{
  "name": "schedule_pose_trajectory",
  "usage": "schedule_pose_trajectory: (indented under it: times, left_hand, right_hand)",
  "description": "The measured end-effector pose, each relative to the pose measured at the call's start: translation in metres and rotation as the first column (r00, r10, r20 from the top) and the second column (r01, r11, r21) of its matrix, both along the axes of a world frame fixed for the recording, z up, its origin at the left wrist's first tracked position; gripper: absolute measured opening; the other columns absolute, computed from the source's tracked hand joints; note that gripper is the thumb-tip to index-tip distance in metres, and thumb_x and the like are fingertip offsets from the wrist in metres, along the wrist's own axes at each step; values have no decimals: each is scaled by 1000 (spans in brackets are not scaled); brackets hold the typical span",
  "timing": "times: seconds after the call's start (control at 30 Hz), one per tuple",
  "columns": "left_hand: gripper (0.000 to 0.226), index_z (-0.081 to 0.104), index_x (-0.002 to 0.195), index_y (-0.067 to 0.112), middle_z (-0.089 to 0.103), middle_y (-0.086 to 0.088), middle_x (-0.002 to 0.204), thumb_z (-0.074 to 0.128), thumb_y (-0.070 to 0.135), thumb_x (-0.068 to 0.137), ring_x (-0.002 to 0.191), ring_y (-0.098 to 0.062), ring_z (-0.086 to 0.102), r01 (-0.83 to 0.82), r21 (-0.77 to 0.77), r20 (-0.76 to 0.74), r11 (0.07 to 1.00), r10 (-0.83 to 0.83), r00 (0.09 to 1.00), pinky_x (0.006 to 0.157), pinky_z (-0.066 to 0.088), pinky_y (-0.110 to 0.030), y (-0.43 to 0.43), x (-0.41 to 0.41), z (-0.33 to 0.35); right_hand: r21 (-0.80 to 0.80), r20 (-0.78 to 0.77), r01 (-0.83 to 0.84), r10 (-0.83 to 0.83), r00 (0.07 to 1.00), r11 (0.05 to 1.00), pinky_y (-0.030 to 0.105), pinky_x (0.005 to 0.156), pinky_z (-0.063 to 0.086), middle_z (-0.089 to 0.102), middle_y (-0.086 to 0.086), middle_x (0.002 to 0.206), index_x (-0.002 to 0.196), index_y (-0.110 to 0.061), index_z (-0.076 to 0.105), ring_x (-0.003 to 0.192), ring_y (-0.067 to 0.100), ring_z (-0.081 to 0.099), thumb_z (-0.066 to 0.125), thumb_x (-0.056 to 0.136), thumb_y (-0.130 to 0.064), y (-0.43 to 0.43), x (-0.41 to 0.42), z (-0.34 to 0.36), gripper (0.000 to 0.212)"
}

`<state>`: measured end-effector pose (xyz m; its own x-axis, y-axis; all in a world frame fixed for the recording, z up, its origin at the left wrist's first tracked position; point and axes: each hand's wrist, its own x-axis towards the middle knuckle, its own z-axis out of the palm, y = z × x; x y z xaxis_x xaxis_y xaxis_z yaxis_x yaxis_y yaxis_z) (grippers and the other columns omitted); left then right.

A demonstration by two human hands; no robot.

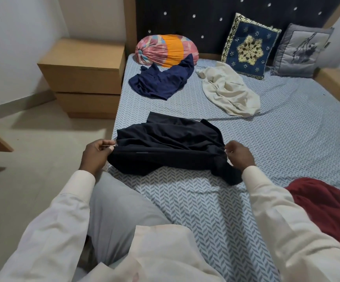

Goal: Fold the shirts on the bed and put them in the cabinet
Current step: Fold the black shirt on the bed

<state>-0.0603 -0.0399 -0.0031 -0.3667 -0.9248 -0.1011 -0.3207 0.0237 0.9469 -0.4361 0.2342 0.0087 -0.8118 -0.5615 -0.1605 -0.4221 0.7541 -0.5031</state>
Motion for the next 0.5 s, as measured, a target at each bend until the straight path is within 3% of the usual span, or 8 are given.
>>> schedule_pose_trajectory:
  times: [0.07, 0.13, 0.2, 0.3, 0.4, 0.5]
  left_hand:
    - [18, 71, 88, 23, 63, 0, 73, 61, 7, 90, 53, -10, 49, -46, -1, -23, 999, 46, 999, 59, 42, -23, 3, -5, -2]
    - [20, 68, 84, 23, 64, -3, 74, 59, 7, 91, 53, -13, 53, -77, 11, -55, 997, 78, 995, 47, 43, -21, 3, -6, -2]
    - [21, 67, 85, 23, 65, -5, 74, 57, 6, 92, 54, -14, 57, -85, 21, -65, 996, 87, 994, 43, 45, -19, 3, -5, -3]
    - [21, 67, 87, 22, 66, -7, 77, 56, 6, 93, 59, -16, 61, -64, 16, -52, 998, 65, 997, 48, 49, -20, 3, -5, -9]
    - [22, 67, 87, 22, 67, -7, 78, 55, 5, 93, 63, -17, 63, -60, 12, -50, 998, 61, 997, 54, 51, -24, 2, -5, -13]
    - [21, 68, 88, 22, 67, -6, 80, 56, 6, 94, 66, -18, 64, -65, 17, -56, 998, 66, 996, 61, 53, -29, 1, -3, -14]
  right_hand:
    - [-123, -146, 53, -71, 987, 991, 34, 79, 50, 71, 0, 96, 92, -25, 62, 90, 26, 64, 59, 81, -10, -3, 8, -1, 19]
    - [-257, -63, -30, 15, 998, 966, 30, 69, 56, 72, 1, 89, 89, -20, 64, 76, 14, 65, 62, 80, -6, -6, 18, 0, 17]
    - [-282, 65, -133, 157, 985, 950, 24, 53, 56, 71, 6, 83, 85, -16, 67, 69, 10, 65, 69, 81, -6, -8, 29, -1, 12]
    - [-181, 118, -254, 277, 954, 950, 25, 55, 58, 71, 2, 81, 86, -16, 70, 73, 13, 68, 78, 80, -15, -10, 37, -16, 10]
    - [-106, -108, -339, 328, 938, 935, 32, 73, 55, 69, -6, 86, 88, -23, 72, 81, 14, 67, 77, 81, -24, -17, 33, -36, 9]
    - [1, -209, -423, 414, 886, 906, 31, 74, 47, 66, -3, 95, 96, -25, 72, 96, 20, 61, 74, 82, -30, -27, 34, -42, 15]
